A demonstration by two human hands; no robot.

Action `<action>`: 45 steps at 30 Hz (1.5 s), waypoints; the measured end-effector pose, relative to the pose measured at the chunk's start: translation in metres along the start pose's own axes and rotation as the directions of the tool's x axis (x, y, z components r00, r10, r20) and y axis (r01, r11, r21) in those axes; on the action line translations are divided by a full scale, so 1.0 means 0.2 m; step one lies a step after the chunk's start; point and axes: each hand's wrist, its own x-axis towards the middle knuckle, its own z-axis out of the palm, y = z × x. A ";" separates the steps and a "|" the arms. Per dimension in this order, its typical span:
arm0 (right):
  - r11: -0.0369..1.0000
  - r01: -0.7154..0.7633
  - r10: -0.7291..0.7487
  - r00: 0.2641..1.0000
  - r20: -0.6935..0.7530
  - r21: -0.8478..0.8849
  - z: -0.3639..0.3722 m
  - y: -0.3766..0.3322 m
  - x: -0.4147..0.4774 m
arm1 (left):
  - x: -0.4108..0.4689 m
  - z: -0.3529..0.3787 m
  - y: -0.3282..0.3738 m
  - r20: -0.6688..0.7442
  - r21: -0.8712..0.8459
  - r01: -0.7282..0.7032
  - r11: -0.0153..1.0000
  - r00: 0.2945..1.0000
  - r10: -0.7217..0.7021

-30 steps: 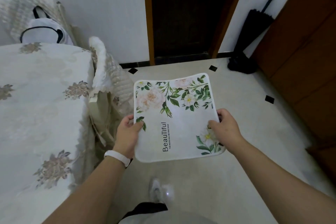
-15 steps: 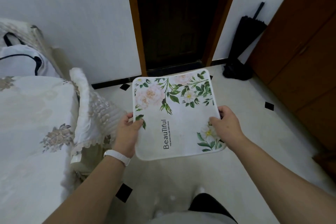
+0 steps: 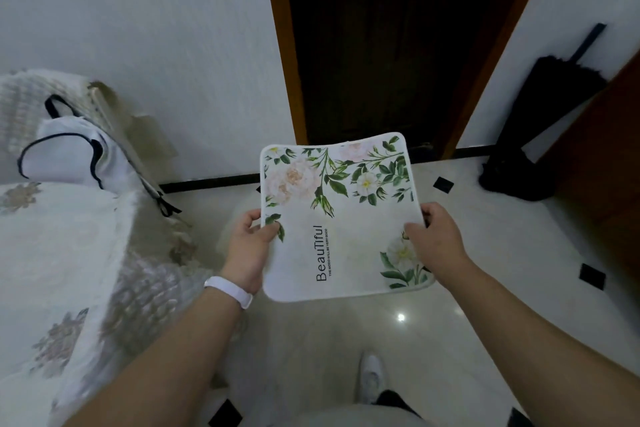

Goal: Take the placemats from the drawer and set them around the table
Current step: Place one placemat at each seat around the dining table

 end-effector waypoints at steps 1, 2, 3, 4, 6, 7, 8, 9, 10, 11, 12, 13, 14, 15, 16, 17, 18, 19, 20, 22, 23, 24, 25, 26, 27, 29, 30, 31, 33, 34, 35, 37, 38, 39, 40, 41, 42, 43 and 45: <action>1.000 0.011 -0.011 1.000 0.012 -0.003 -0.02 -0.03 0.09 | 0.04 0.06 0.04 -0.006 -0.003 -0.014 1.000 1.000 0.014; 1.000 0.020 -0.020 1.000 0.024 -0.003 -0.04 -0.06 0.17 | 0.07 0.10 0.07 -0.011 -0.013 -0.026 1.000 1.000 0.026; 1.000 0.029 -0.029 0.999 0.035 -0.003 -0.05 -0.09 0.24 | 0.11 0.14 0.09 -0.019 -0.027 -0.035 0.999 0.999 0.034; 0.999 0.039 -0.039 0.998 0.046 -0.005 -0.05 -0.11 0.31 | 0.15 0.17 0.11 -0.031 -0.036 -0.037 0.999 0.999 0.036; 0.998 0.056 -0.055 0.996 0.073 -0.006 -0.02 -0.16 0.41 | 0.22 0.20 0.14 -0.068 -0.035 -0.037 0.999 0.997 0.035; 0.998 0.065 -0.065 0.994 0.091 -0.004 0.00 -0.17 0.45 | 0.26 0.20 0.16 -0.090 -0.036 -0.039 0.999 0.995 0.035; 0.997 0.074 -0.073 0.991 0.109 -0.003 0.03 -0.19 0.49 | 0.29 0.19 0.17 -0.109 -0.042 -0.040 0.998 0.993 0.035; 0.997 0.081 -0.079 0.989 0.127 -0.006 0.06 -0.21 0.53 | 0.34 0.19 0.19 -0.125 -0.051 -0.039 0.998 0.992 0.033; 0.996 0.088 -0.086 0.986 0.143 -0.011 0.09 -0.24 0.57 | 0.38 0.18 0.20 -0.141 -0.062 -0.038 0.997 0.990 0.028; 0.995 0.094 -0.090 0.984 0.155 -0.016 0.13 -0.26 0.62 | 0.42 0.16 0.21 -0.156 -0.072 -0.036 0.997 0.987 0.024; 0.995 0.095 -0.091 0.982 0.166 -0.020 0.17 -0.28 0.66 | 0.47 0.15 0.22 -0.169 -0.080 -0.034 0.996 0.985 0.020; 0.995 0.095 -0.090 0.980 0.177 -0.024 0.23 -0.31 0.71 | 0.51 0.12 0.22 -0.181 -0.091 -0.030 0.995 0.983 0.013; 0.995 0.097 -0.089 0.978 0.190 -0.030 0.28 -0.33 0.75 | 0.56 0.10 0.22 -0.194 -0.105 -0.024 0.994 0.981 0.003; 0.994 0.101 -0.091 0.975 0.204 -0.039 0.34 -0.36 0.79 | 0.62 0.08 0.22 -0.208 -0.122 -0.018 0.992 0.978 -0.008; 0.993 0.106 -0.093 0.971 0.219 -0.050 0.39 -0.39 0.84 | 0.67 0.05 0.22 -0.223 -0.140 -0.012 0.990 0.975 -0.020; 0.992 0.113 -0.096 0.967 0.234 -0.062 0.45 -0.42 0.88 | 0.73 0.03 0.22 -0.236 -0.163 -0.004 0.987 0.971 -0.035; 0.990 0.124 -0.103 0.963 0.247 -0.069 0.51 -0.46 0.93 | 0.79 0.01 0.23 -0.243 -0.192 0.002 0.981 0.969 -0.050; 0.988 0.137 -0.114 0.960 0.255 -0.073 0.56 -0.51 0.99 | 0.86 -0.02 0.24 -0.246 -0.220 0.004 0.975 0.967 -0.060; 0.985 0.152 -0.127 0.958 0.256 -0.079 0.62 -0.56 1.04 | 0.94 -0.04 0.26 -0.248 -0.241 0.004 0.971 0.966 -0.066; 0.981 0.171 -0.142 0.956 0.256 -0.095 0.75 -0.67 1.16 | 1.10 -0.11 0.31 -0.255 -0.266 0.001 0.964 0.964 -0.072; 0.980 0.177 -0.147 0.954 0.263 -0.096 0.83 -0.73 1.21 | 1.18 -0.14 0.35 -0.256 -0.280 -0.003 0.960 0.964 -0.072; 0.978 0.185 -0.152 0.950 0.273 -0.099 0.91 -0.79 1.27 | 1.27 -0.18 0.39 -0.260 -0.294 -0.010 0.956 0.963 -0.070; 0.975 0.194 -0.158 0.946 0.282 -0.108 0.99 -0.86 1.32 | 1.35 -0.23 0.43 -0.270 -0.302 -0.017 0.953 0.960 -0.068; 0.972 0.204 -0.163 0.943 0.288 -0.118 1.07 -0.93 1.36 | 1.43 -0.27 0.47 -0.284 -0.306 -0.020 0.952 0.956 -0.071; 0.969 0.213 -0.169 0.940 0.297 -0.124 1.15 -1.00 1.40 | 1.49 -0.32 0.52 -0.297 -0.305 -0.023 0.952 0.952 -0.073; 0.965 0.234 -0.187 0.929 0.319 -0.118 1.31 -1.13 1.46 | 1.63 -0.42 0.60 -0.315 -0.309 -0.040 0.950 0.947 -0.063; 0.963 0.244 -0.195 0.925 0.326 -0.117 1.39 -1.20 1.49 | 1.69 -0.48 0.64 -0.321 -0.311 -0.050 0.949 0.946 -0.055; 0.961 0.253 -0.203 0.922 0.330 -0.115 1.46 -1.26 1.52 | 1.76 -0.53 0.69 -0.325 -0.313 -0.057 0.948 0.944 -0.050; 0.955 0.274 -0.222 0.911 0.347 -0.109 1.60 -1.36 1.55 | 1.86 -0.63 0.76 -0.337 -0.319 -0.067 0.945 0.940 -0.047; 0.953 0.281 -0.225 0.906 0.359 -0.111 1.66 -1.40 1.57 | 1.90 -0.68 0.78 -0.347 -0.319 -0.075 0.945 0.937 -0.043; 0.952 0.284 -0.225 0.901 0.371 -0.114 1.72 -1.44 1.59 | 1.93 -0.72 0.81 -0.358 -0.321 -0.085 0.943 0.933 -0.038; 0.951 0.290 -0.225 0.887 0.402 -0.108 1.84 -1.51 1.63 | 1.98 -0.81 0.84 -0.378 -0.336 -0.099 0.937 0.925 -0.038; 0.949 0.296 -0.229 0.879 0.418 -0.105 1.91 -1.54 1.65 | 2.01 -0.85 0.85 -0.391 -0.346 -0.104 0.932 0.919 -0.043; 0.946 0.307 -0.235 0.869 0.435 -0.103 1.97 -1.58 1.67 | 2.03 -0.89 0.86 -0.412 -0.350 -0.110 0.930 0.910 -0.047; 0.942 0.321 -0.244 0.857 0.453 -0.101 2.05 -1.61 1.68 | 2.05 -0.94 0.86 -0.436 -0.352 -0.118 0.929 0.898 -0.051; 0.936 0.338 -0.254 0.844 0.472 -0.099 2.12 -1.63 1.70 | 2.07 -0.98 0.87 -0.460 -0.354 -0.127 0.927 0.886 -0.054; 0.930 0.353 -0.262 0.830 0.493 -0.100 2.19 -1.66 1.71 | 2.09 -1.01 0.87 -0.484 -0.360 -0.134 0.923 0.873 -0.062; 0.925 0.366 -0.266 0.814 0.516 -0.102 2.26 -1.68 1.73 | 2.10 -1.05 0.87 -0.507 -0.363 -0.137 0.922 0.859 -0.072; 0.918 0.384 -0.266 0.780 0.567 -0.098 2.39 -1.71 1.77 | 2.14 -1.12 0.87 -0.548 -0.369 -0.135 0.919 0.831 -0.098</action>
